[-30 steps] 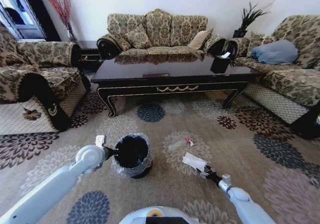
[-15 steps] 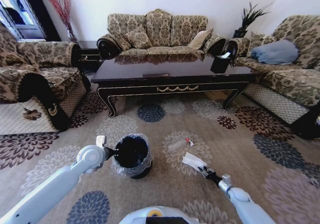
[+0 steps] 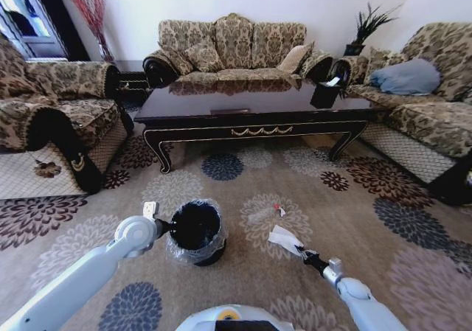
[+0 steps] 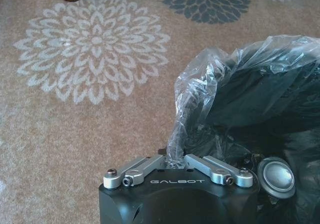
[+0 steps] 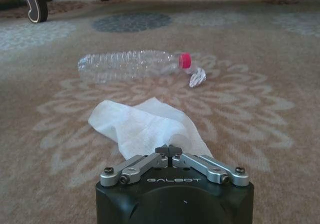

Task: Move to the front of the table and pick up the trash from the floor, then place it into the trash bin.

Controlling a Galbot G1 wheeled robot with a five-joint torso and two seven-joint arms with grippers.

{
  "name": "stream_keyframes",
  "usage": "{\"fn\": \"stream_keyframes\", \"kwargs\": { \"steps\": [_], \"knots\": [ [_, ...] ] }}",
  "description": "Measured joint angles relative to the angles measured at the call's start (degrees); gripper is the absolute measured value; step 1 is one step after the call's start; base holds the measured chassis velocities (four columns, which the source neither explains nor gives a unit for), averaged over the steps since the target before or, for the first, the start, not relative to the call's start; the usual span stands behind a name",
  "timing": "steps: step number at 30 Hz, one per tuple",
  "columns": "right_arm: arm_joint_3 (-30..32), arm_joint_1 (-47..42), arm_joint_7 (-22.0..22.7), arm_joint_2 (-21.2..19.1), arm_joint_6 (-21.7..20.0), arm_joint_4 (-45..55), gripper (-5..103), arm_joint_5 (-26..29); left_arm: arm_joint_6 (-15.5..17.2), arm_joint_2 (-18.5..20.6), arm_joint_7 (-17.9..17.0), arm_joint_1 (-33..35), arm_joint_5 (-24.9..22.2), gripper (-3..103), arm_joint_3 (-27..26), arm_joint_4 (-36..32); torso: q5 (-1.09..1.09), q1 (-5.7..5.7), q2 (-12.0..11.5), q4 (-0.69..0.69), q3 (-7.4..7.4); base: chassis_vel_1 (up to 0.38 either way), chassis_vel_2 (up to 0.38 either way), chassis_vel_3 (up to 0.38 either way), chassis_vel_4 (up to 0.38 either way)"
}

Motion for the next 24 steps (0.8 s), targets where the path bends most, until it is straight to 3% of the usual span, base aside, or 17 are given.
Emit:
{"fn": "stream_keyframes", "kwargs": {
  "steps": [9, 24],
  "knots": [
    [1.90, -3.25, 0.44, -2.66, 0.09, 7.11, 0, 4.48, 0.00, -0.06, -0.19, -2.04, -0.01, 0, 2.03, -0.20, 0.00, 0.00, 0.00, 0.00, 0.00, 0.000, 0.000, 0.000, 0.000],
    [5.78, -10.68, 1.53, -9.54, -1.50, 31.63, 0, 13.57, 0.00, -1.60, -2.04, -3.22, 0.32, 0, 5.02, -0.63, 0.00, 0.00, 0.00, -0.01, 0.00, 0.000, 0.000, 0.000, 0.000]
  ]
}}
